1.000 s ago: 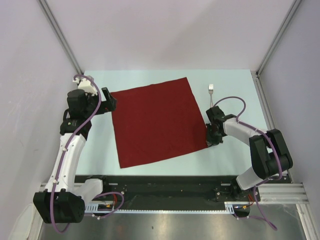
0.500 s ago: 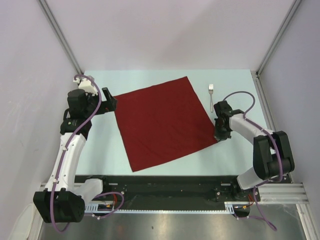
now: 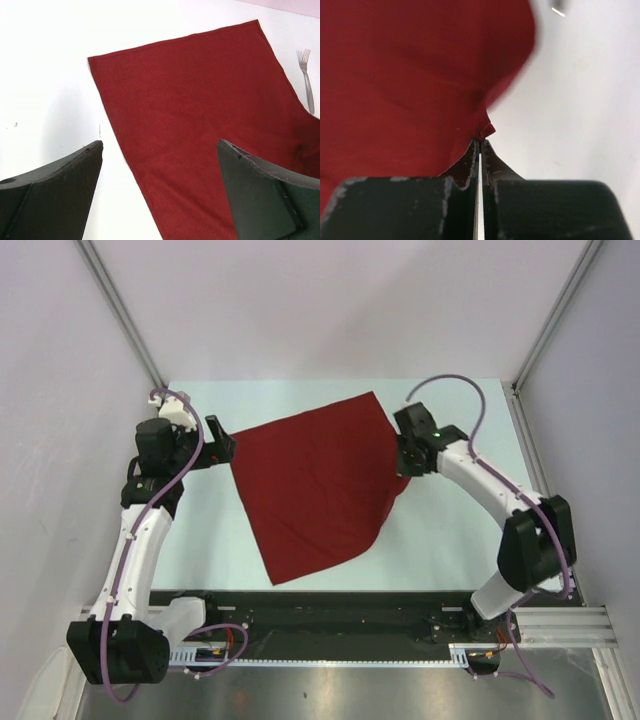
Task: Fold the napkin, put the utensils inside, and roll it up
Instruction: Fold the napkin
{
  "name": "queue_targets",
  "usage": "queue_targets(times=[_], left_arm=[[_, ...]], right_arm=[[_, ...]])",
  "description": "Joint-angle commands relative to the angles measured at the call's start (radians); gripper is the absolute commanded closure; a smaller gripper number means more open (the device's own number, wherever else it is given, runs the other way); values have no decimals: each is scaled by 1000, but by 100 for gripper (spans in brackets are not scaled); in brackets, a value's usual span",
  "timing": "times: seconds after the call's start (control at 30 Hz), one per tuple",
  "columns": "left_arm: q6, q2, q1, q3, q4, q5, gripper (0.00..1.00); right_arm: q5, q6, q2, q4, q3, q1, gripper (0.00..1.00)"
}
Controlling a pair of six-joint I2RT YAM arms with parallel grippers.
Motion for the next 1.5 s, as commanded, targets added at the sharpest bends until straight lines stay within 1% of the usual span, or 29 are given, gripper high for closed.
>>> queue_targets(times=[0.0,0.03,0.07,0.1,0.17,0.2,0.23,0.3,0.33,0.4,0.47,0.6,0.7,0.87,0.97,1.27,1.47], left_arm=[[-13,2,-2,6,26,22,0],[-13,2,-2,6,26,21,0],[-13,2,-2,6,23,21,0],[-13,0,0,8,25,19,0],[-13,-1,-2,8,25,19,0],[-13,-3,-2,8,25,16,0],[-13,-3,0,8,25,18,0],[-13,-1,0,8,25,16,0],[-13,-3,-2,6,25,15,0],[-13,-1,-2,6,25,13,0],[-13,5,0,8,23,13,0],[-13,10,-2,9,22,18,0],[-11,11,-2,9,20,15,0],[-11,16,0,9,19,13,0],[-11,17,0,9,19,12,0],[-13,20,-2,9,20,19,0],[-13,23,-2,9,20,21,0]], right_arm=[[-51,24,162,114,129,101,100],[-66,27,196,155,153,139,100],[-91,26,228,177,217,156,100],[-101,22,269,198,247,172,100],[-127,12,383,259,319,221,100],[-140,9,420,288,391,235,100],[-152,9,494,307,425,244,100],[-184,13,556,364,515,272,100],[-186,19,613,379,538,278,100],[-235,29,661,433,603,298,100],[-255,39,705,479,624,311,100],[-304,55,756,653,641,327,100],[-358,79,817,741,686,335,100],[-390,102,932,781,840,350,100],[-398,128,984,824,890,353,100],[-434,180,1081,1019,937,367,100],[-415,199,1148,1063,1032,381,100]])
